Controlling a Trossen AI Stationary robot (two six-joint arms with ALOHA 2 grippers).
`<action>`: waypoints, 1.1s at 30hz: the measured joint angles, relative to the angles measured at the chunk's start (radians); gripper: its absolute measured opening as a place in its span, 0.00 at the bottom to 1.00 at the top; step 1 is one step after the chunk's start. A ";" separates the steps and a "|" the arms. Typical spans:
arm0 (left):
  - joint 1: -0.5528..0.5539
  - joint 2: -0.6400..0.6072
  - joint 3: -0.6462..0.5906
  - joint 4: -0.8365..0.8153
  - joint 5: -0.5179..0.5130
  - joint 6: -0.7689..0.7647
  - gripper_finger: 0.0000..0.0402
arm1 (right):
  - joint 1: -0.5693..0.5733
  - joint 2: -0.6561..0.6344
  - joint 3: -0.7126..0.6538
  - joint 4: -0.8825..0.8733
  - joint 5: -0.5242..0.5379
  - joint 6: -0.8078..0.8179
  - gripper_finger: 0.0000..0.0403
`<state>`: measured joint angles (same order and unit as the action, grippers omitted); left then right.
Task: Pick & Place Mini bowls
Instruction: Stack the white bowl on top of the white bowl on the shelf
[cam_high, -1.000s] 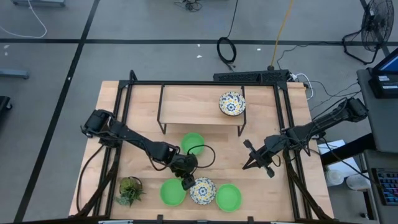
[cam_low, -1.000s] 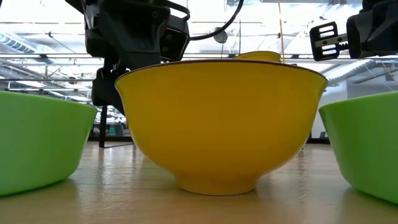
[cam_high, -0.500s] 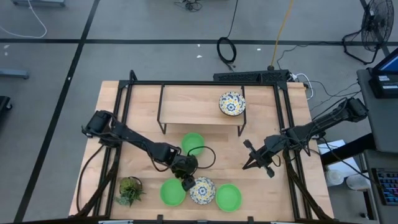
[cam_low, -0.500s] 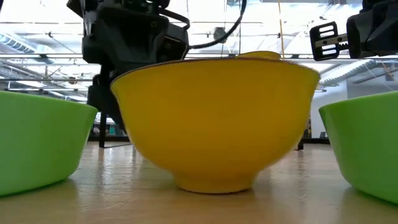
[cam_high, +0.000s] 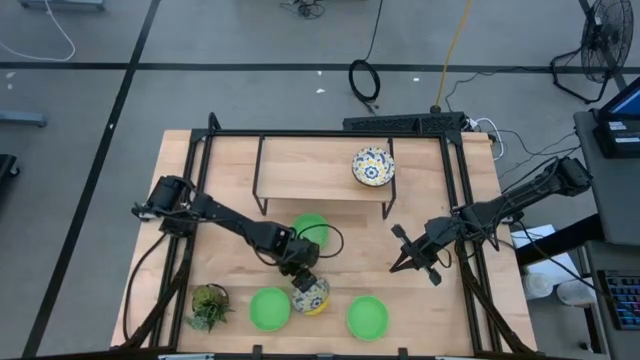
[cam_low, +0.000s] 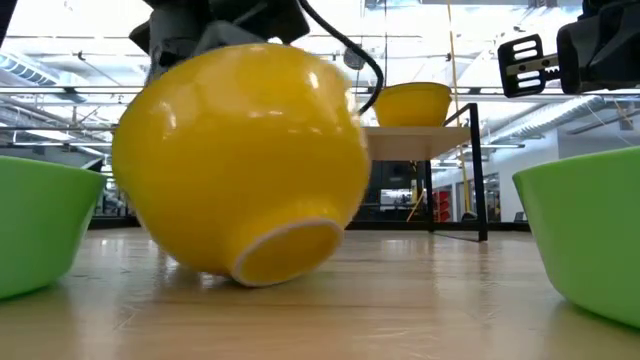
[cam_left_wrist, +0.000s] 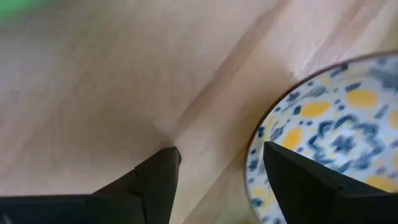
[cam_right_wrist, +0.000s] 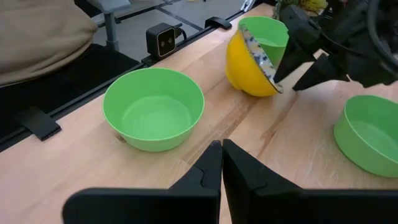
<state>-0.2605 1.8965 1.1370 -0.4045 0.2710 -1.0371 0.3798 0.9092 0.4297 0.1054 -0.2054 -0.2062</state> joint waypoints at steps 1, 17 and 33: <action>0.004 0.000 0.000 0.002 -0.002 0.009 0.59 | 0.000 0.000 0.000 -0.001 0.000 0.000 0.00; 0.009 0.000 0.000 0.112 0.093 0.132 0.60 | 0.000 0.000 0.000 -0.004 0.000 0.003 0.00; -0.030 0.000 0.000 0.117 0.099 0.453 0.59 | 0.000 0.000 0.000 -0.004 0.000 0.003 0.00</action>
<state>-0.2905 1.8965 1.1370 -0.2874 0.3696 -0.5844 0.3798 0.9092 0.4297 0.1011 -0.2054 -0.2035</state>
